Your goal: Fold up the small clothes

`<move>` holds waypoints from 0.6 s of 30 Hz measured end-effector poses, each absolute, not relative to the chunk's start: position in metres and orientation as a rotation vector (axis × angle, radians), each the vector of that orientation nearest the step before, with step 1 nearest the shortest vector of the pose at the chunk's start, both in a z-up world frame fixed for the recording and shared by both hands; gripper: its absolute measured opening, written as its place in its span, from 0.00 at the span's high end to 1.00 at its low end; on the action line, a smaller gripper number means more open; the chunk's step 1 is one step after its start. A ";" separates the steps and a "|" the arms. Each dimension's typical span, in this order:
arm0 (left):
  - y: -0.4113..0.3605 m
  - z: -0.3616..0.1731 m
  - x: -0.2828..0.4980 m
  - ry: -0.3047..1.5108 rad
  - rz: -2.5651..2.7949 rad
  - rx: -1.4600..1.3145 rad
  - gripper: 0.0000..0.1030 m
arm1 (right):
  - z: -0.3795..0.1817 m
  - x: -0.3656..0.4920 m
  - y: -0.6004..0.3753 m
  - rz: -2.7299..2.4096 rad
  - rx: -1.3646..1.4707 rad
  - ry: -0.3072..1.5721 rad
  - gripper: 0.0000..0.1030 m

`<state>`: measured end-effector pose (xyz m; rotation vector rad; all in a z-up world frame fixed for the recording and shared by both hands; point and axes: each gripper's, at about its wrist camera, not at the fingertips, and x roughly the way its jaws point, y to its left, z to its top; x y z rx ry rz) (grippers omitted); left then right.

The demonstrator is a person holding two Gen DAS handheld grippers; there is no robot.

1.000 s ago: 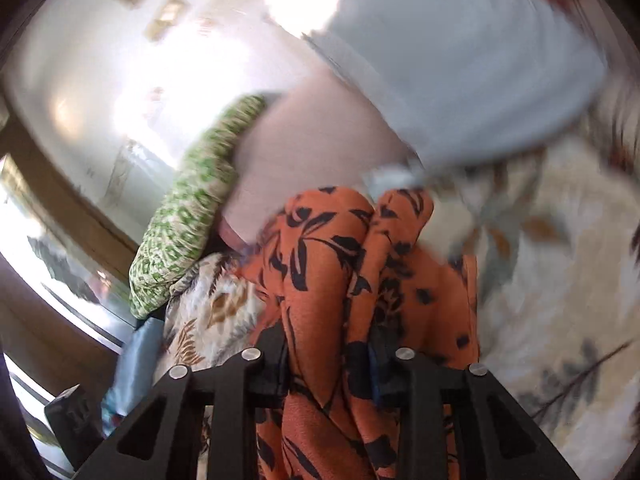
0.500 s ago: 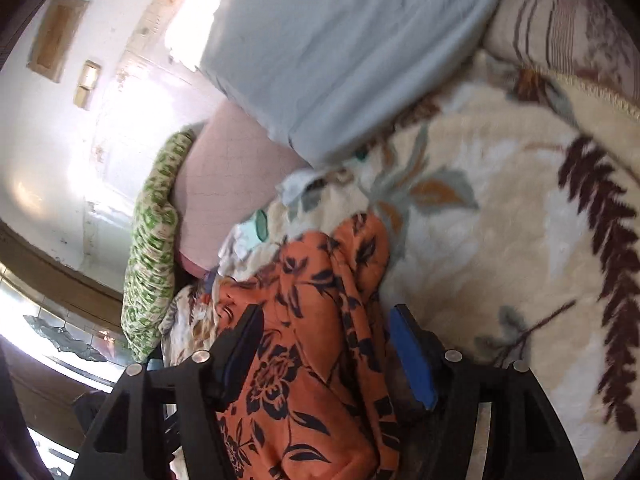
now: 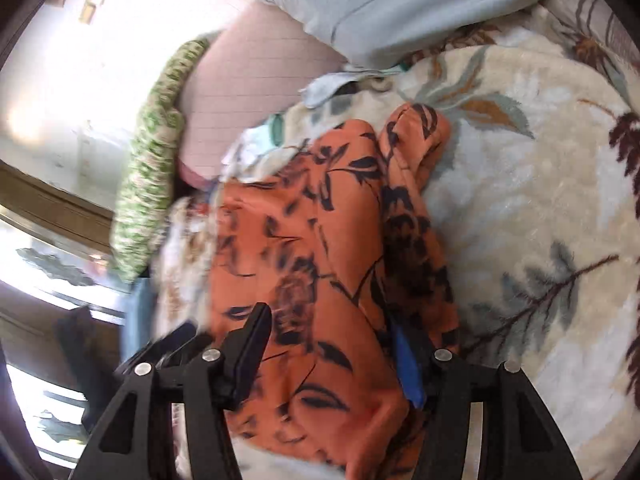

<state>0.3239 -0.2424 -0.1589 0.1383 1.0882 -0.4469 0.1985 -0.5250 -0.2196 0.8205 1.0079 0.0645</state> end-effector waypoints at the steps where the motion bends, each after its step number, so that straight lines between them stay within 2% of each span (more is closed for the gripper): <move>1: -0.247 -0.157 0.332 1.074 -0.435 0.145 0.30 | -0.217 0.198 -0.521 0.077 0.799 1.021 0.41; 4: -0.268 -0.166 0.356 1.057 -0.389 0.214 0.30 | -0.214 0.202 -0.513 0.081 0.712 1.058 0.41; 7: -0.287 -0.197 0.369 1.120 -0.354 0.289 0.29 | -0.244 0.207 -0.514 -0.020 0.649 1.200 0.41; 9: -0.284 -0.210 0.374 1.165 -0.327 0.263 0.29 | -0.260 0.206 -0.523 -0.027 0.717 1.224 0.40; 11: -0.276 -0.206 0.373 1.159 -0.335 0.197 0.29 | -0.253 0.203 -0.535 -0.021 0.781 1.197 0.40; 18: -0.248 -0.172 0.331 1.095 -0.430 0.138 0.30 | -0.183 0.183 -0.536 0.050 0.684 0.933 0.38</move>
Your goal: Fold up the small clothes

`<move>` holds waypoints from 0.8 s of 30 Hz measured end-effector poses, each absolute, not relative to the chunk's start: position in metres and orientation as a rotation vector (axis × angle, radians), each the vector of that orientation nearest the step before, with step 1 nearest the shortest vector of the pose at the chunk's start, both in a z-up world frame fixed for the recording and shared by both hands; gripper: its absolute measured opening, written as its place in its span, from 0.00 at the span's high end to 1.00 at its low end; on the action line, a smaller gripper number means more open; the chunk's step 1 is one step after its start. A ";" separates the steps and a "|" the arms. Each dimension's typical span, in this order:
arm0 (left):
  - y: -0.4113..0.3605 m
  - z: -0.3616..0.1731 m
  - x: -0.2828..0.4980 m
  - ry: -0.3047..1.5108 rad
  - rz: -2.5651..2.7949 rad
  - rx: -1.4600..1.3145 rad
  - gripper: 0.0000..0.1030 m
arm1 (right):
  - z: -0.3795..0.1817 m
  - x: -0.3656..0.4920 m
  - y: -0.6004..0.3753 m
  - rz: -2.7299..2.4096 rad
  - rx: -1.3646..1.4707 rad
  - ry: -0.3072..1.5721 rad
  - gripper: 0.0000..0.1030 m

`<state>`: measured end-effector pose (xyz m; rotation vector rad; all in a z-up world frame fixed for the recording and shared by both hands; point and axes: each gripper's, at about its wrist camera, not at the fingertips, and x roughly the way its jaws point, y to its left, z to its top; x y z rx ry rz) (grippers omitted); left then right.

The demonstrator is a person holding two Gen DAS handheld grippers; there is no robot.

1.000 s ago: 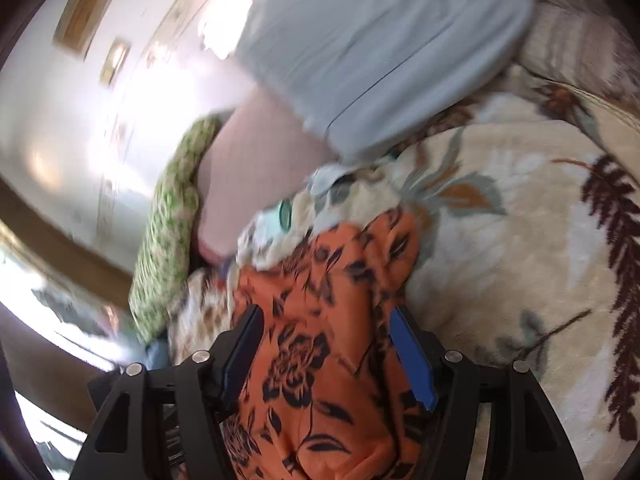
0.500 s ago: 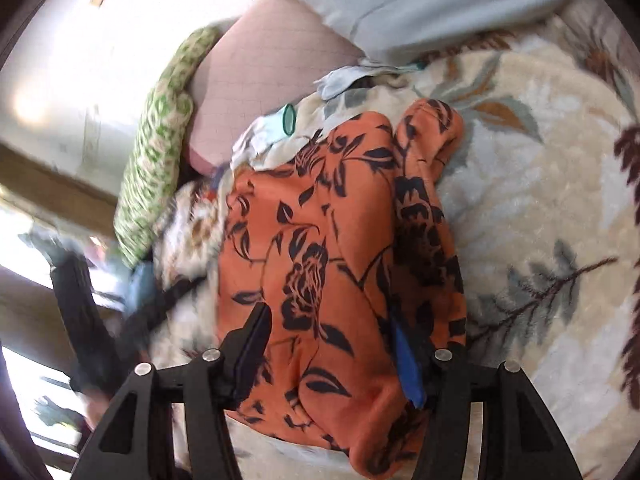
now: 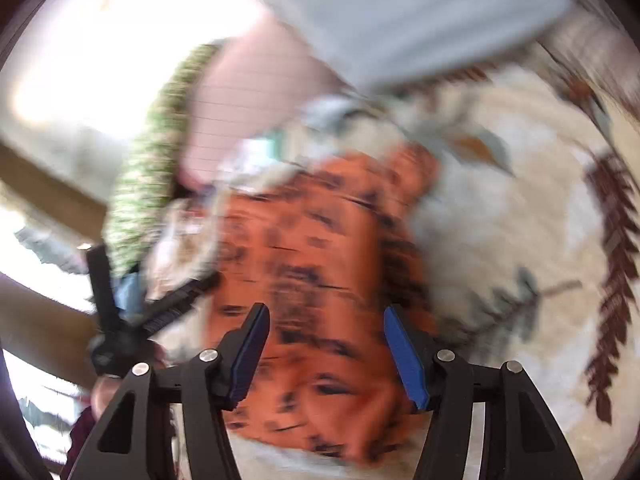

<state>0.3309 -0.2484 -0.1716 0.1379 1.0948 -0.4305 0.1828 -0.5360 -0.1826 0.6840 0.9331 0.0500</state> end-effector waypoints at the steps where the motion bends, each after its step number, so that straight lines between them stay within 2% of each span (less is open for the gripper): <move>1: -0.245 -0.169 0.320 1.093 -0.460 0.138 0.30 | -0.175 0.182 -0.529 0.063 0.653 0.911 0.38; 4: -0.242 -0.170 0.294 1.103 -0.519 0.151 0.30 | -0.171 0.184 -0.506 0.193 0.623 0.930 0.39; 7: -0.251 -0.188 0.268 1.111 -0.505 0.302 0.29 | -0.209 0.198 -0.485 0.198 0.581 1.133 0.39; 9: -0.249 -0.199 0.260 1.106 -0.496 0.307 0.29 | -0.236 0.203 -0.481 0.126 0.507 1.234 0.43; 17: -0.254 -0.197 0.246 1.012 -0.446 0.370 0.20 | -0.247 0.198 -0.522 0.148 0.738 1.211 0.43; 24: -0.255 -0.201 0.249 0.999 -0.431 0.389 0.15 | -0.255 0.193 -0.534 0.154 0.771 1.213 0.43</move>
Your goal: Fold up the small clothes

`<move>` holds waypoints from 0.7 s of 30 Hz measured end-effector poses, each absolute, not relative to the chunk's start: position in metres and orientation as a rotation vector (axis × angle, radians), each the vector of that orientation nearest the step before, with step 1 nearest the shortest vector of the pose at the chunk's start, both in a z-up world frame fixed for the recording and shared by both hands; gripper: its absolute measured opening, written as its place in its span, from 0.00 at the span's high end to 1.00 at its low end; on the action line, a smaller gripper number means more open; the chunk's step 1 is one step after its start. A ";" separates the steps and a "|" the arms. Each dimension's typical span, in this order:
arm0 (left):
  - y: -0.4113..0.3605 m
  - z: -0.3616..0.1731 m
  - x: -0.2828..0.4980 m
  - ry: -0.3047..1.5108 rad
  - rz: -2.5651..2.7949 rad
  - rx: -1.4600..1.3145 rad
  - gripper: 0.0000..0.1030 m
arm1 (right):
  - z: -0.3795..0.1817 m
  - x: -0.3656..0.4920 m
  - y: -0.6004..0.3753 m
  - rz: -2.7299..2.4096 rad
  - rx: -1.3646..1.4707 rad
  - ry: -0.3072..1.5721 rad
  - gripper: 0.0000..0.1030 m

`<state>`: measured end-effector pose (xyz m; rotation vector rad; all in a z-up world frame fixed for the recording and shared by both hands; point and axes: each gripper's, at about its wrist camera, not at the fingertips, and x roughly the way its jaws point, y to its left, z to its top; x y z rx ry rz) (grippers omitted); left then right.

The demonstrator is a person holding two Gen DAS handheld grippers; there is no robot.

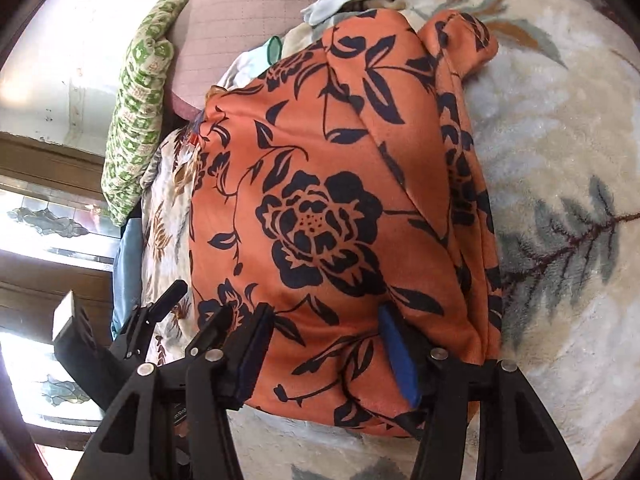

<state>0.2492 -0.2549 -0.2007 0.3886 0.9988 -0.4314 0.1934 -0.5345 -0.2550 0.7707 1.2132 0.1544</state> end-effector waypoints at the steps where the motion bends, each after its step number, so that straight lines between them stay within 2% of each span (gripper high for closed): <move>1: -0.255 -0.201 0.249 0.998 -0.429 0.388 0.15 | -0.254 0.191 -0.538 0.155 0.773 1.213 0.43; 6: -0.258 -0.204 0.250 0.989 -0.409 0.393 0.13 | -0.258 0.201 -0.522 0.160 0.778 1.210 0.43; 12: -0.252 -0.208 0.256 1.022 -0.362 0.354 0.00 | -0.257 0.200 -0.522 0.162 0.783 1.207 0.43; 17: -0.248 -0.209 0.259 1.079 -0.369 0.318 0.00 | -0.256 0.198 -0.521 0.153 0.778 1.209 0.42; 21: -0.246 -0.189 0.268 1.124 -0.403 0.343 0.00 | -0.243 0.195 -0.522 0.177 0.819 1.202 0.41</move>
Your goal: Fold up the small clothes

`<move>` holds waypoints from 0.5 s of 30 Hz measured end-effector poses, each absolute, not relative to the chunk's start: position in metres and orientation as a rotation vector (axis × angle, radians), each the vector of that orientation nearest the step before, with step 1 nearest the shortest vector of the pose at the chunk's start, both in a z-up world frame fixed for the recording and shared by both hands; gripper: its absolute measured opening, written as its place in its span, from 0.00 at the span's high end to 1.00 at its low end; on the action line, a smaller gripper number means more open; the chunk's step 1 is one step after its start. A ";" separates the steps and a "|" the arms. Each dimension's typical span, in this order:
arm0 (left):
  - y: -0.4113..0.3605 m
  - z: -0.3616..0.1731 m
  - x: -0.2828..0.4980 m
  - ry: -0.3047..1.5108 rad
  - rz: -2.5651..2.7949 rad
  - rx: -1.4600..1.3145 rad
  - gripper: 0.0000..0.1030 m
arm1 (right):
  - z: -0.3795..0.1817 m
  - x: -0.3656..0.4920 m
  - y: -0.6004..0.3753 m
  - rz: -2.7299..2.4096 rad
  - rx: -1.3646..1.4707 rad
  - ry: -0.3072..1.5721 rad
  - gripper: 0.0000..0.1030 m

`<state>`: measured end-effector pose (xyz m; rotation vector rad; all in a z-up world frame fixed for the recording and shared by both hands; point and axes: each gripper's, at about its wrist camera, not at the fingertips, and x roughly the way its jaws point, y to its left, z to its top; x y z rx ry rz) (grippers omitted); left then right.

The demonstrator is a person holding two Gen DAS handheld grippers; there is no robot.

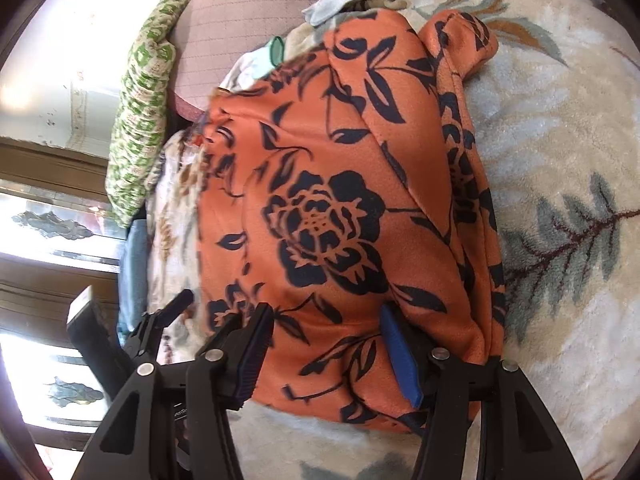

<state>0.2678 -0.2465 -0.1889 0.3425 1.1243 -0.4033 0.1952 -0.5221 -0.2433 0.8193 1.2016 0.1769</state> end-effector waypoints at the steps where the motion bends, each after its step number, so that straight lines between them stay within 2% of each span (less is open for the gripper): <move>1: -0.246 -0.179 0.270 1.087 -0.405 0.351 0.00 | -0.235 0.194 -0.524 0.211 0.852 1.171 0.41; 4: -0.252 -0.145 0.287 0.979 -0.400 0.377 0.00 | -0.204 0.192 -0.531 0.285 0.898 1.005 0.41; 7: -0.271 -0.126 0.323 0.968 -0.371 0.387 0.00 | -0.197 0.196 -0.541 0.224 0.937 0.888 0.41; 15: -0.339 -0.174 0.387 0.971 -0.308 0.448 0.00 | -0.238 0.202 -0.559 0.073 1.068 0.875 0.41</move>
